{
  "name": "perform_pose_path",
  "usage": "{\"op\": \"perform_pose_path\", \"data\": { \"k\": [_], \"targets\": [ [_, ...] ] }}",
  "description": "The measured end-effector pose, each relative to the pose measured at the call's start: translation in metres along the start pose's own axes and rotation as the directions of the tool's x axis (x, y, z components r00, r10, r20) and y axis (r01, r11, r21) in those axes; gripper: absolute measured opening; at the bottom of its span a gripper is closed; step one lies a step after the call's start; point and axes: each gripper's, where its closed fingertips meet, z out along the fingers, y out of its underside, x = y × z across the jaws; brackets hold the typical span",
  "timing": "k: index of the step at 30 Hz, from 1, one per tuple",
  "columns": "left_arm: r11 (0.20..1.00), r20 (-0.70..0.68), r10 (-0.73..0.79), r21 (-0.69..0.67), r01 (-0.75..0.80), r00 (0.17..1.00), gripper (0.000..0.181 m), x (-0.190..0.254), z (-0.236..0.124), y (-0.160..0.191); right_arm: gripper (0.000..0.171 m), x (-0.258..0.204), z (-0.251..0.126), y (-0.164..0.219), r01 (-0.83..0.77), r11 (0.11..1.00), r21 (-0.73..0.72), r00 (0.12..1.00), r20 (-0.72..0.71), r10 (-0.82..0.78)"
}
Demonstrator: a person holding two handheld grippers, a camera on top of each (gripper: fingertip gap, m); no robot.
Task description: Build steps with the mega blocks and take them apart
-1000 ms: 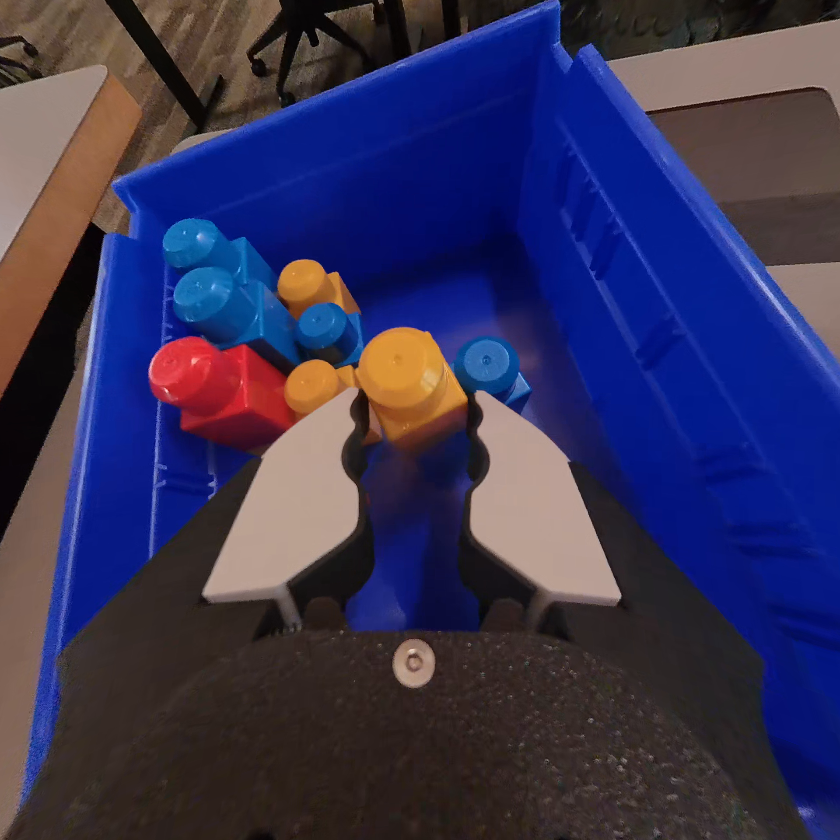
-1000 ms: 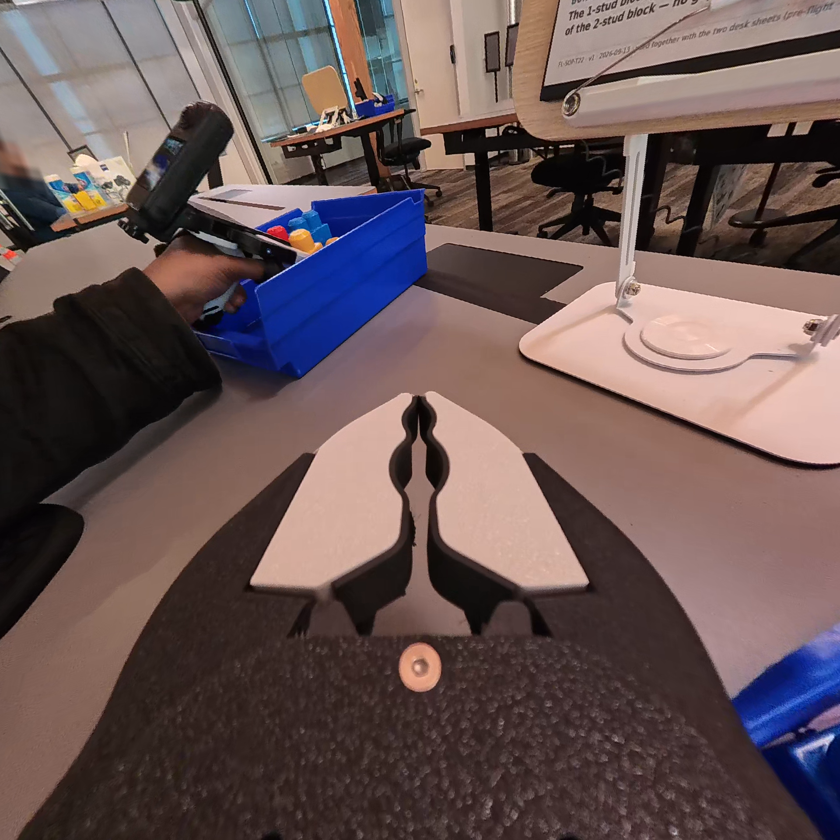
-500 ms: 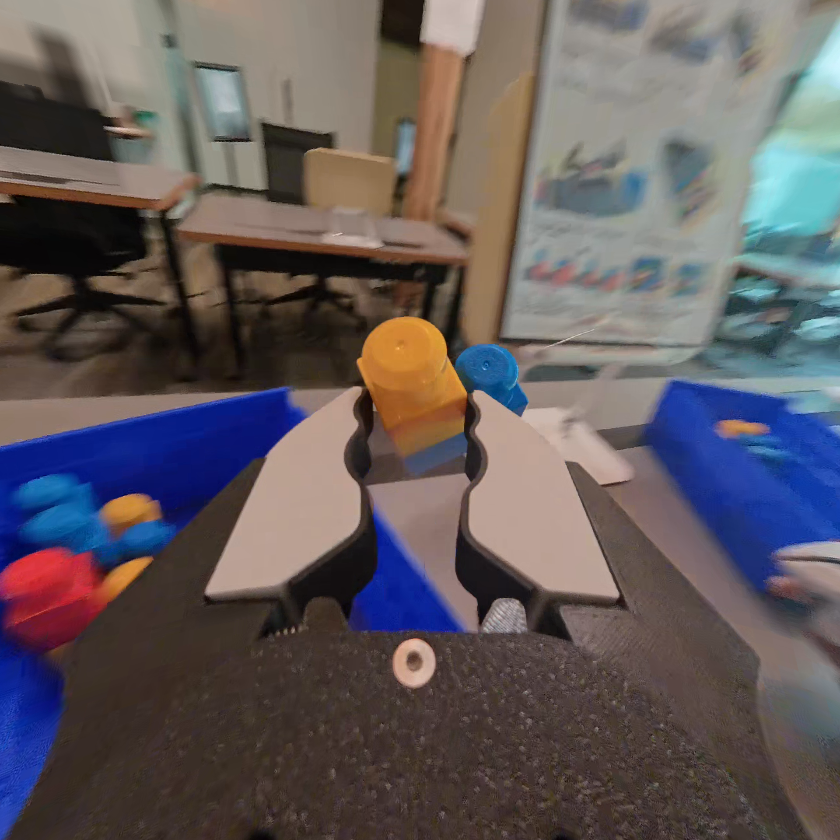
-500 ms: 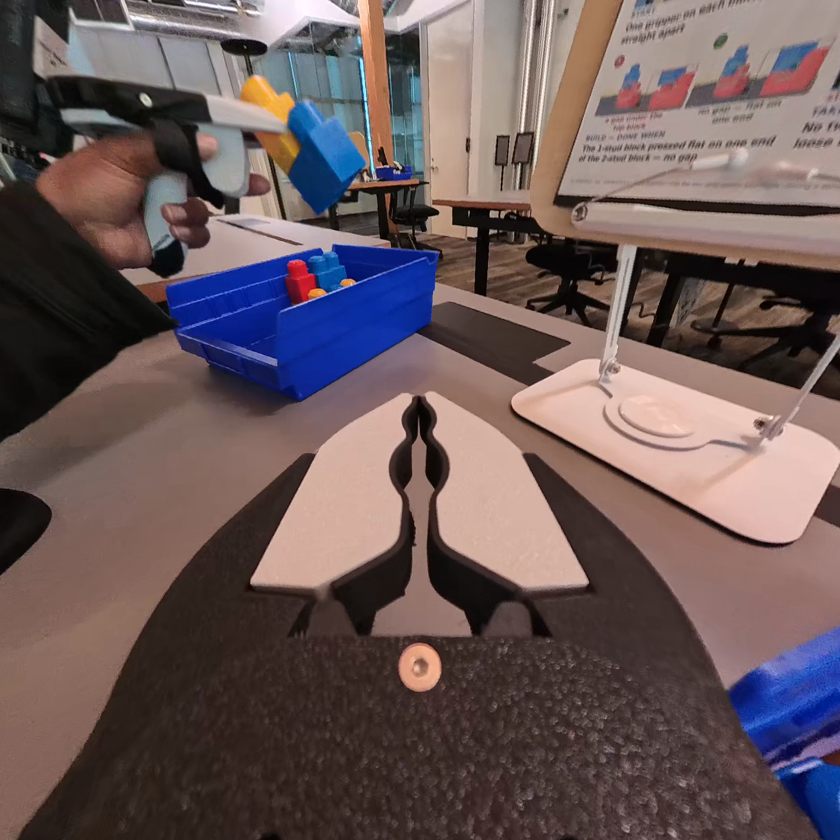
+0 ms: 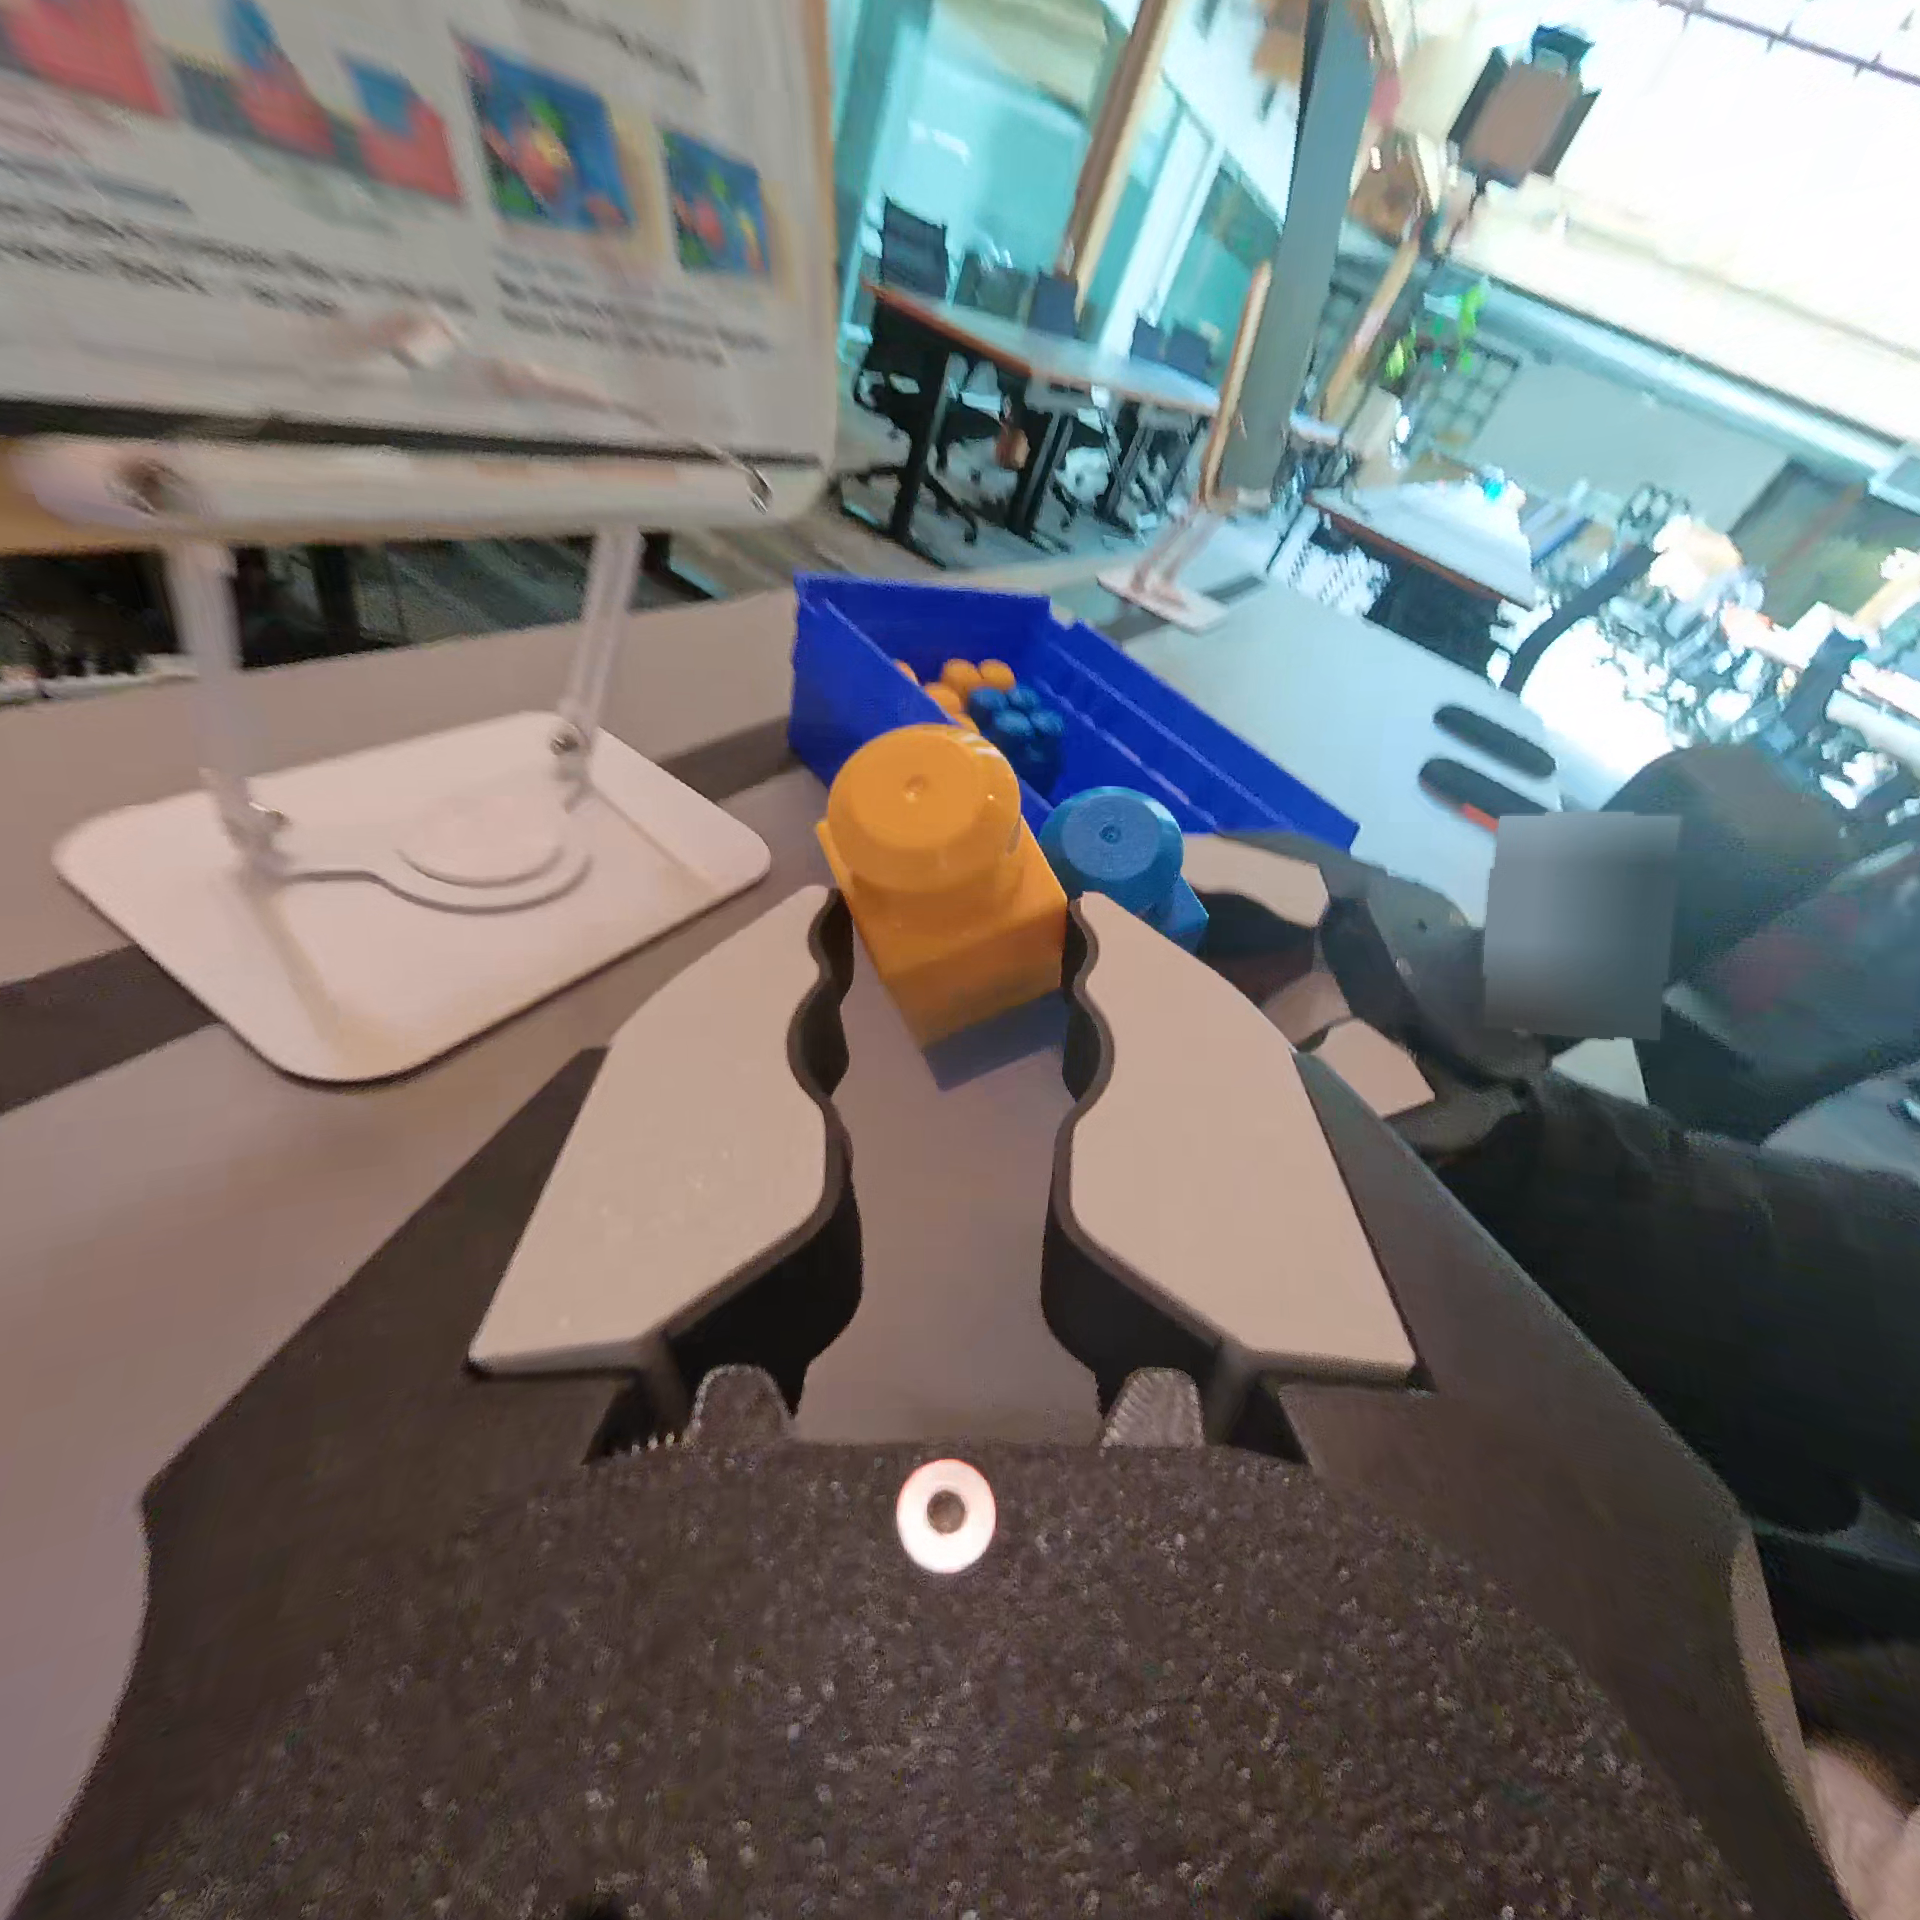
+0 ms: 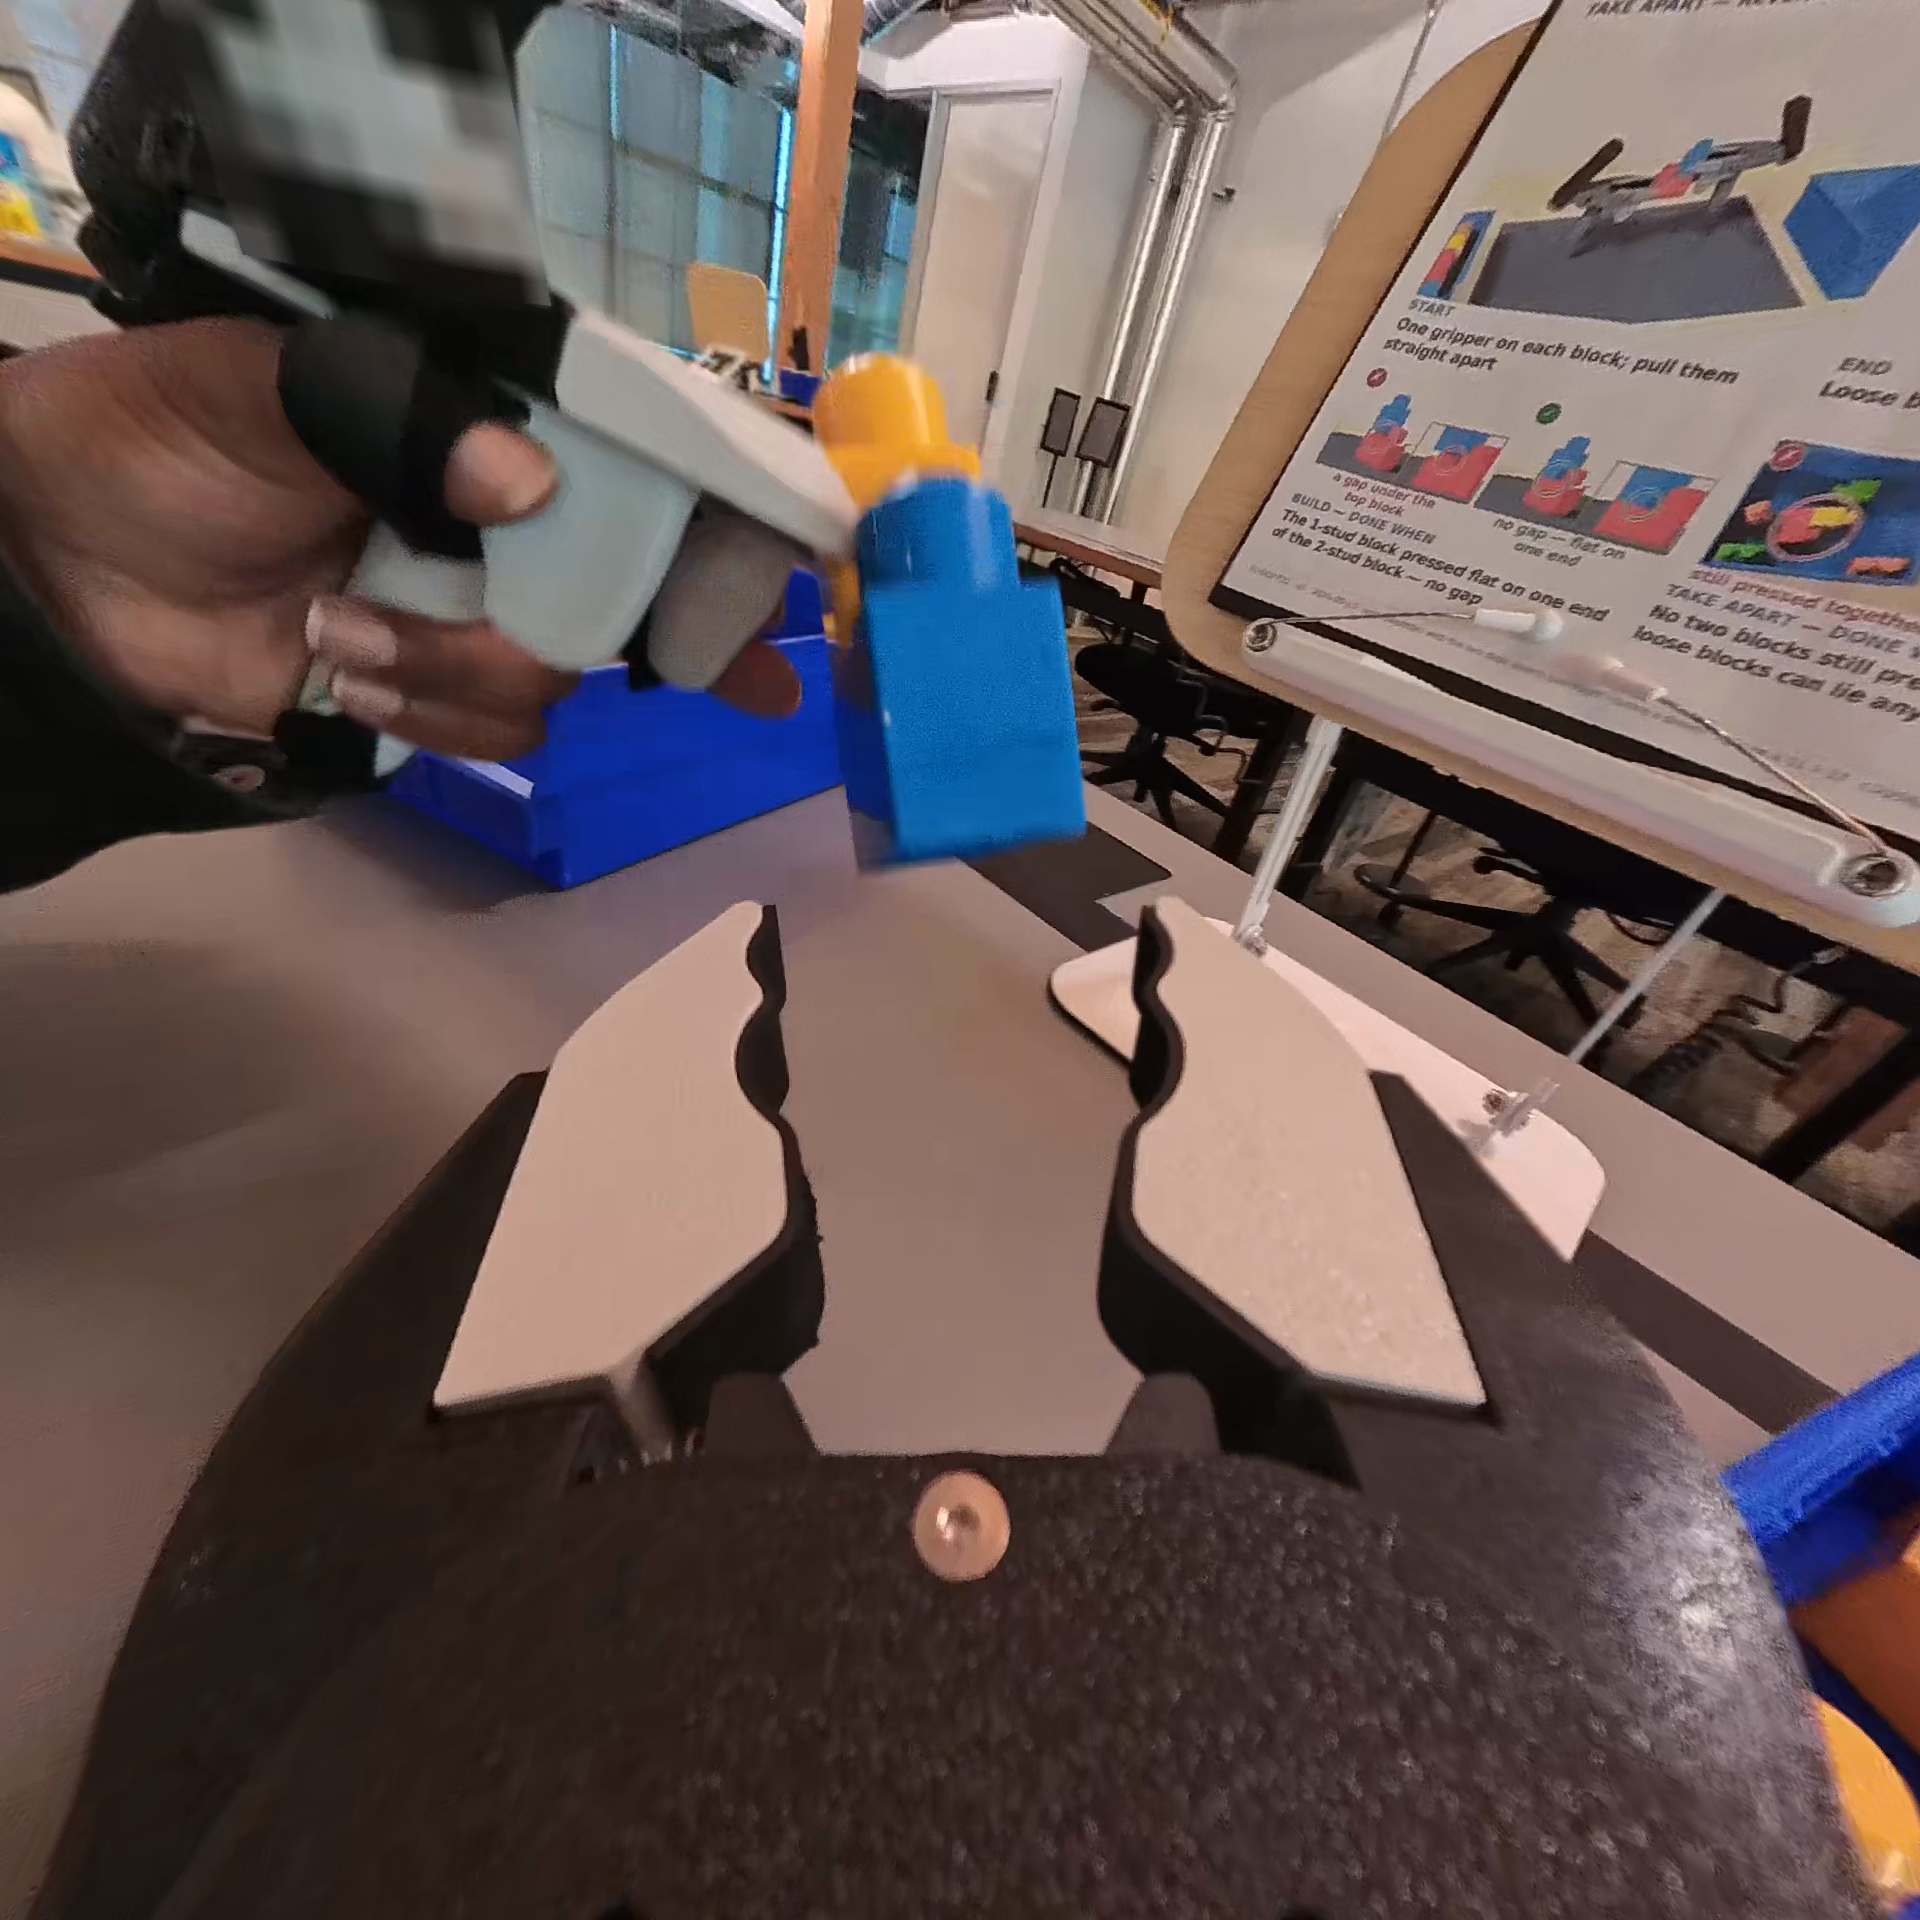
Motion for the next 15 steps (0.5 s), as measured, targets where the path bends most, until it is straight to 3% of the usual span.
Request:
{"op": "perform_pose_path", "data": {
  "k": [3,5,8,11,13,15],
  "targets": [
    [0.996,-0.031,0.034,-0.084,-0.037,0.999,0.039,0.015,0.019,0.024,0.061,-0.001,0.001,0.003,0.034,0.999,-0.023,0.999,-0.001,-0.034],
    [0.992,-0.037,0.056,-0.114,-0.06,0.998,0.038,0.02,0.026,0.032,0.04,-0.002,0.0,0.008,0.083,0.995,-0.054,0.996,-0.008,-0.083],
    [0.989,-0.025,0.082,-0.122,-0.085,0.996,0.037,0.019,0.025,0.032,0.038,-0.003,0.001,0.012,0.071,0.993,-0.099,0.997,0.004,-0.071],
    [0.988,-0.023,0.102,-0.114,-0.105,0.994,0.037,0.02,0.021,0.025,0.036,-0.004,0.002,0.021,0.07,0.985,-0.157,0.997,0.026,-0.066],
    [0.997,-0.001,0.078,-0.009,-0.078,0.997,0.037,0.015,0.007,0.001,0.036,-0.001,0.001,0.043,0.09,0.963,-0.254,0.996,0.035,-0.084],
    [0.995,0.03,0.091,0.041,-0.092,0.995,0.037,0.006,-0.013,-0.02,0.036,-0.001,0.001,0.046,0.039,0.968,-0.247,0.999,0.047,-0.028]
  ]
}}
